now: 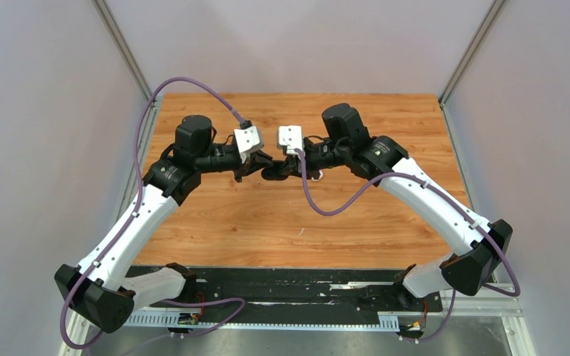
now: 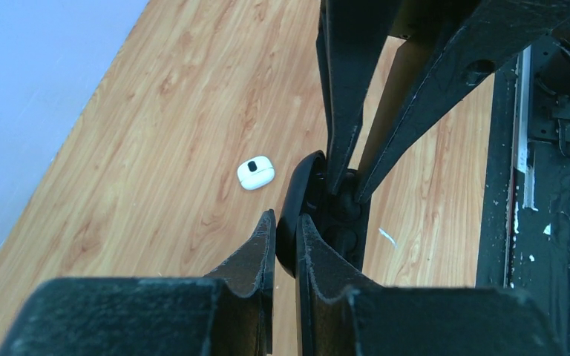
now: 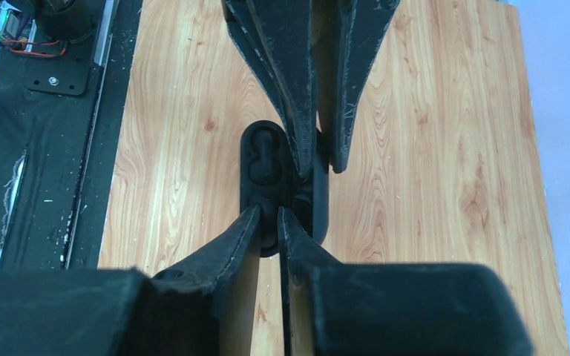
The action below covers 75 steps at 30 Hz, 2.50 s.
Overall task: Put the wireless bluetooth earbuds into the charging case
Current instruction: Place the earbud in the charging case, then close the charging case.
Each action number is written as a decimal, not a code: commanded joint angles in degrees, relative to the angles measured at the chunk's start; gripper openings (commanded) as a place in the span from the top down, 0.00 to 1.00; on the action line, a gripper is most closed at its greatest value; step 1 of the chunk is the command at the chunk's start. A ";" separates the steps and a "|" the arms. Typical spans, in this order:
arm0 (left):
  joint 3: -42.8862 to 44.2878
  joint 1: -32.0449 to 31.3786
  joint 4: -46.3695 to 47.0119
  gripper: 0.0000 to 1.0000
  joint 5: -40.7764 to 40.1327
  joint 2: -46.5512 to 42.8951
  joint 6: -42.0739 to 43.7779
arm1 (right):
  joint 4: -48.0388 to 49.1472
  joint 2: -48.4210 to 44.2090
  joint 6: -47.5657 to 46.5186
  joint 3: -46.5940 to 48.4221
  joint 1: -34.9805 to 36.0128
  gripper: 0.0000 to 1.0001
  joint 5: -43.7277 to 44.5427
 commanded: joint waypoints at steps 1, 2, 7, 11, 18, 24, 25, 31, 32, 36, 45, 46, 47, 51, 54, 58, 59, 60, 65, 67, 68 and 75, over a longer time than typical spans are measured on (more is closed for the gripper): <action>0.64 -0.73 5.33 1.00 2.58 -1.61 -0.07 | 0.77 0.12 2.67 0.54 0.75 0.81 3.31; 0.66 -0.73 4.79 1.00 2.47 -1.69 0.54 | 0.69 -0.19 3.21 1.22 0.62 0.80 3.69; 0.23 -0.73 4.24 1.00 1.93 -1.57 2.18 | -0.49 -2.87 3.94 3.89 0.02 0.66 0.59; 0.37 -0.73 4.42 1.00 1.45 -1.28 2.43 | -0.55 -6.01 5.25 2.51 -0.55 0.61 -2.57; 0.68 -0.73 3.51 1.00 1.02 -1.27 3.54 | 4.04 -10.09 13.01 0.12 -4.74 0.53 -3.91; 1.19 -0.73 6.62 1.00 1.85 -1.64 1.79 | 16.26 -11.70 29.95 -6.79 -9.66 0.42 -5.47; 1.57 -0.73 6.56 1.00 2.08 -1.61 1.88 | 16.28 -10.90 30.39 -6.73 -9.75 0.43 -6.74; 2.13 -0.73 4.57 1.00 4.64 -2.05 4.95 | 17.48 -5.41 34.82 -4.35 -9.98 0.50 -13.04; 2.17 -0.73 4.37 1.00 4.80 -2.11 5.68 | 17.64 -4.47 35.99 -3.91 -10.02 0.49 -13.79; 2.80 -0.82 2.85 1.00 5.32 -2.22 7.79 | 17.75 -1.48 38.52 -2.38 -10.15 0.47 -17.17; 2.78 -0.90 1.50 1.00 6.25 -2.42 11.67 | 20.53 1.22 45.58 -2.95 -12.03 0.51 -19.86; 2.75 -0.95 1.19 1.00 6.35 -2.38 12.15 | 20.95 1.53 46.49 -3.08 -12.29 0.51 -20.56; 2.79 -1.01 1.01 1.00 6.47 -2.30 12.38 | 21.31 1.79 47.21 -3.00 -12.61 0.51 -21.37; 3.01 -1.08 0.60 1.00 6.02 -1.70 12.36 | 21.84 2.73 48.22 -3.01 -13.16 0.46 -24.79; 3.16 -1.07 1.98 1.00 3.74 -1.23 10.11 | 21.86 3.06 48.24 -3.34 -13.69 0.37 -26.37; 3.78 -1.08 3.28 1.00 -0.04 -0.07 5.65 | 21.82 2.03 46.45 -4.93 -14.51 0.23 -26.84; 3.79 -1.08 3.63 1.00 -0.35 0.12 4.17 | 21.79 1.70 45.97 -5.42 -14.67 0.20 -26.98; 3.73 -1.08 4.27 1.00 -0.66 0.18 3.42 | 21.85 1.48 45.55 -5.93 -14.79 0.19 -27.22; 3.14 -1.01 7.92 1.00 -1.42 0.82 -3.15 | 22.81 1.45 46.34 -7.03 -15.06 0.26 -28.37; 2.59 -1.07 9.78 1.00 -2.04 0.55 -5.37 | 23.37 1.67 47.17 -7.39 -15.08 0.29 -28.19; 2.40 -1.08 10.35 1.00 -2.33 0.44 -6.65 | 23.76 1.75 47.56 -7.52 -15.14 0.31 -28.25; 1.30 -1.08 13.07 1.00 -4.08 0.27 -10.97 | 27.21 2.23 50.40 -7.76 -15.16 0.50 -28.68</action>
